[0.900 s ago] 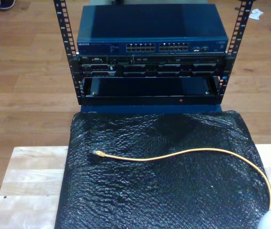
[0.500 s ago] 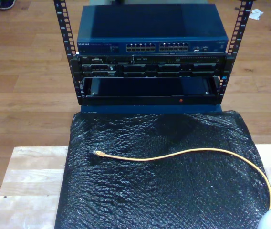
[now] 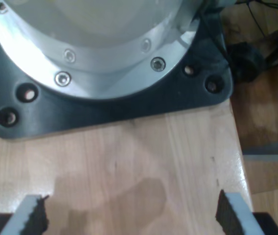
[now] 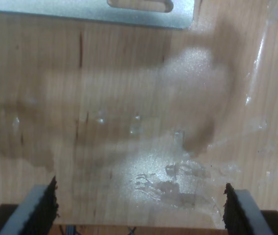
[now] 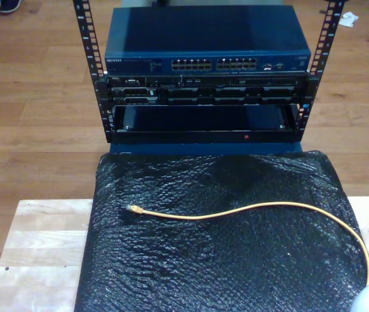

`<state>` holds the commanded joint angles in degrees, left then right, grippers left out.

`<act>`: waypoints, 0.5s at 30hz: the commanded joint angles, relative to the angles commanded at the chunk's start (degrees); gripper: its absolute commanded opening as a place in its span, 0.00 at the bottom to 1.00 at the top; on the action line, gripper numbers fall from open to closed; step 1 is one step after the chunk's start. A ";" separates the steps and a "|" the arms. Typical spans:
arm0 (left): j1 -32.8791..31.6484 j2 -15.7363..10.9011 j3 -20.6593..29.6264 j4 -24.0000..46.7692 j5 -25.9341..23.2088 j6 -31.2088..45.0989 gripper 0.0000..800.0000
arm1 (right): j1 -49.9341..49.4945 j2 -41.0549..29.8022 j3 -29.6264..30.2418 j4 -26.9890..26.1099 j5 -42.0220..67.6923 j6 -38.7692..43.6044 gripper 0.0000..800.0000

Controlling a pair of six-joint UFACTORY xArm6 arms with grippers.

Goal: Grab the cable and plug it in

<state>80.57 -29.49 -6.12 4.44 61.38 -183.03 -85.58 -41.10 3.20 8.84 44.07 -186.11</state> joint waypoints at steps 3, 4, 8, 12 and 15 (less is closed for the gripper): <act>-0.09 0.00 0.00 0.00 0.00 0.00 1.00 | 0.00 0.00 0.00 0.00 0.00 0.00 1.00; -0.09 0.00 0.00 0.00 0.00 0.00 1.00 | 0.00 0.00 0.00 0.00 0.00 0.00 1.00; -0.09 0.00 0.00 0.00 0.00 0.00 1.00 | 0.00 0.00 0.00 0.00 0.00 0.00 1.00; -0.09 0.00 0.00 0.00 0.00 0.00 1.00 | -0.35 -0.09 0.00 0.09 -0.09 0.09 1.00; -0.09 0.00 0.00 0.00 0.00 0.00 1.00 | -0.79 -0.09 0.09 0.09 -0.09 0.09 1.00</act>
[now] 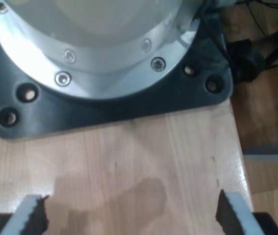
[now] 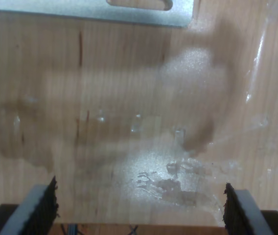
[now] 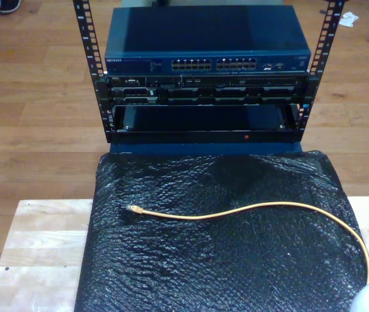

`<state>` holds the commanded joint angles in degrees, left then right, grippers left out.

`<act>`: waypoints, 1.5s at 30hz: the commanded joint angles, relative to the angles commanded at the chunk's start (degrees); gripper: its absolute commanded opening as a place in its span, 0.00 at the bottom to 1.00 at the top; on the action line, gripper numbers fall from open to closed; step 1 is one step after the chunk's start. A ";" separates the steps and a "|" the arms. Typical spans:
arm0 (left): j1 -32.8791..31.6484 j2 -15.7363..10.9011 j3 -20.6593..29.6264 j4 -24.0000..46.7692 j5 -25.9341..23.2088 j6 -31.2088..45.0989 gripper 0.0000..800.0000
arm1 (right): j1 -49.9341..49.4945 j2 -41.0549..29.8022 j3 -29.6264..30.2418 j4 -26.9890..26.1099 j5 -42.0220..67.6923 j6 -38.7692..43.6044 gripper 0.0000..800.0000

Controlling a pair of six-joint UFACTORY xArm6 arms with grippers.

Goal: Grab the cable and plug it in

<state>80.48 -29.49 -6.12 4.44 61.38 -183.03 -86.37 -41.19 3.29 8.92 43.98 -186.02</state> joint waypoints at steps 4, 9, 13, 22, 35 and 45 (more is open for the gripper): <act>0.09 0.00 0.00 0.00 0.00 0.00 1.00 | 0.00 0.00 -0.09 -0.09 0.09 -0.09 1.00; 0.00 0.00 0.00 0.00 0.00 -0.09 1.00 | -0.09 0.00 0.00 -0.09 0.09 -0.09 1.00; 0.00 0.00 0.18 0.00 -0.09 -0.09 1.00 | -0.09 -0.09 -0.18 -0.09 0.09 0.09 1.00; 0.00 -0.18 -1.41 0.26 1.05 -0.09 1.00 | 0.00 -0.88 -0.70 -0.09 0.70 0.18 1.00; -0.18 -0.79 -5.36 0.18 7.65 0.09 1.00 | -0.09 -1.76 -10.29 -0.18 18.02 1.67 1.00; -2.11 -1.76 -12.48 -0.62 16.26 -0.26 1.00 | 0.09 -1.85 -19.69 0.09 28.92 9.05 1.00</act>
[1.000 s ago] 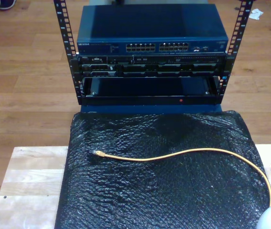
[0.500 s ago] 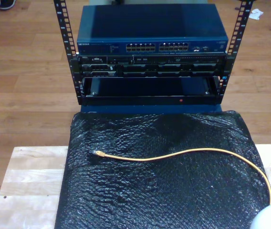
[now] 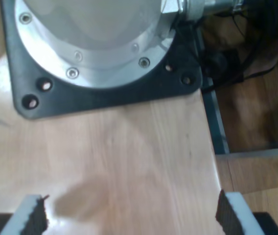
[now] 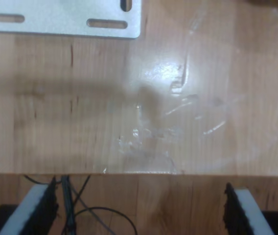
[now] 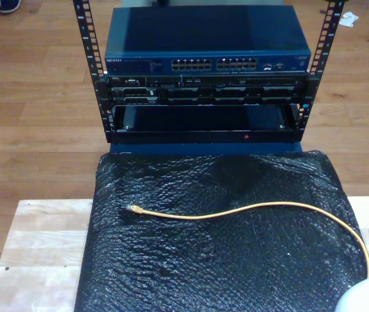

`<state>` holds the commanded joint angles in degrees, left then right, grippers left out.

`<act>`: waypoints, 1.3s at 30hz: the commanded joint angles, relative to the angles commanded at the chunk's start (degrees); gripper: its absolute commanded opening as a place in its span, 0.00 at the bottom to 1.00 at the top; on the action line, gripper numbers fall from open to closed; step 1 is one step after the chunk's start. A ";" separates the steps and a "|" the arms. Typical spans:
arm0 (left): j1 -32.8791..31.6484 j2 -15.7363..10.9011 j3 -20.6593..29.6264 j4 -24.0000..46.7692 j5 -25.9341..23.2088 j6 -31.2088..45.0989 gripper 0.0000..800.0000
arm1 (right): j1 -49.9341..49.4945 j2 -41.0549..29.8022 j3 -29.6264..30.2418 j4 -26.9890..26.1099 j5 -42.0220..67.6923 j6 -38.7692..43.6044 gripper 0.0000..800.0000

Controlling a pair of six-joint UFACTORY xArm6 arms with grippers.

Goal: Grab the cable and plug it in

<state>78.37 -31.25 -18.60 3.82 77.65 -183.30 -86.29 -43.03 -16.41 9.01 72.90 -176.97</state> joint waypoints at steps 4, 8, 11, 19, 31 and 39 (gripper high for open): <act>-1.41 0.00 -2.55 -3.43 2.64 -0.18 1.00 | 0.18 0.18 -2.99 0.18 2.55 5.27 1.00; -2.73 0.00 -5.19 -5.80 6.59 -0.26 1.00 | 2.20 0.18 -5.89 0.26 5.27 10.37 1.00; -4.40 0.00 -6.51 -6.86 9.05 -0.97 1.00 | 4.75 1.14 -8.26 0.53 5.36 14.24 1.00; -10.81 0.26 -9.05 -8.70 12.66 -8.18 1.00 | 8.53 8.35 -16.97 5.98 7.21 24.26 1.00; -18.55 0.18 -9.67 -10.20 14.51 -18.02 1.00 | 17.67 14.59 -27.16 7.12 13.54 40.62 1.00; -20.13 0.18 -10.99 -13.45 16.00 -19.43 1.00 | 19.43 16.70 -35.60 14.59 21.71 45.27 1.00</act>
<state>58.24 -31.08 -29.59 -9.63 93.65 -202.73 -66.86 -26.33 -52.01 23.60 94.62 -131.69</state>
